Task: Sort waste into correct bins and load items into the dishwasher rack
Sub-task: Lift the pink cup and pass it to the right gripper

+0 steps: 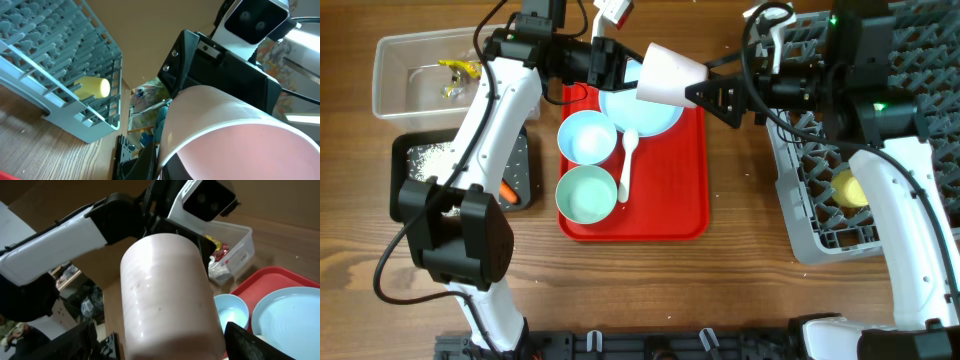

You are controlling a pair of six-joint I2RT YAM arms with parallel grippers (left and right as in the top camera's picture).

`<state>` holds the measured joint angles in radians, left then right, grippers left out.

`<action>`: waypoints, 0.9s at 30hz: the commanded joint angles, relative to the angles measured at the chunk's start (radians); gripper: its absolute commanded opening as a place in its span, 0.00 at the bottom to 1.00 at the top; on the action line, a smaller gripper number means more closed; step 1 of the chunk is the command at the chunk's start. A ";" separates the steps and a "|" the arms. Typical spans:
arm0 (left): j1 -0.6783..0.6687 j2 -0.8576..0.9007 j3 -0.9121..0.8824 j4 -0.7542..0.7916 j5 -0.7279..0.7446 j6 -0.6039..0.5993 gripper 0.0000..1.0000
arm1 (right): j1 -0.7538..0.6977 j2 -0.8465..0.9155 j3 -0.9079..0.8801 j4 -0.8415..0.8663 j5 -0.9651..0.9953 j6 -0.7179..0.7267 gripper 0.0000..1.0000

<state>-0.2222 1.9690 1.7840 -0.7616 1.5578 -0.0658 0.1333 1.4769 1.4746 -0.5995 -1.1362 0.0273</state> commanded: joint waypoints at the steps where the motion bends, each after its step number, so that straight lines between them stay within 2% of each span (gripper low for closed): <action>1: 0.003 -0.020 0.010 0.045 0.018 -0.053 0.04 | 0.054 0.032 -0.009 0.035 -0.051 0.036 0.82; 7: 0.002 -0.020 0.010 0.104 0.018 -0.100 0.04 | 0.079 0.074 -0.009 0.084 -0.051 0.082 0.72; 15: 0.002 -0.020 0.010 0.104 0.017 -0.100 0.04 | 0.079 0.074 -0.009 0.110 -0.055 0.097 0.49; 16: 0.002 -0.020 0.010 0.104 0.017 -0.100 0.09 | 0.079 0.074 -0.009 0.116 -0.055 0.105 0.47; 18: 0.002 -0.020 0.010 0.103 0.017 -0.100 0.22 | 0.079 0.074 -0.009 0.128 -0.055 0.105 0.47; 22: 0.002 -0.020 0.010 0.100 0.017 -0.100 0.27 | 0.061 0.073 -0.009 0.135 -0.055 0.106 0.47; 27: 0.002 -0.020 0.010 0.100 0.017 -0.100 0.27 | 0.013 0.068 -0.009 0.127 -0.071 0.104 0.46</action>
<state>-0.2222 1.9678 1.7844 -0.6613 1.5597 -0.1635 0.1738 1.5486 1.4685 -0.4717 -1.1641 0.1310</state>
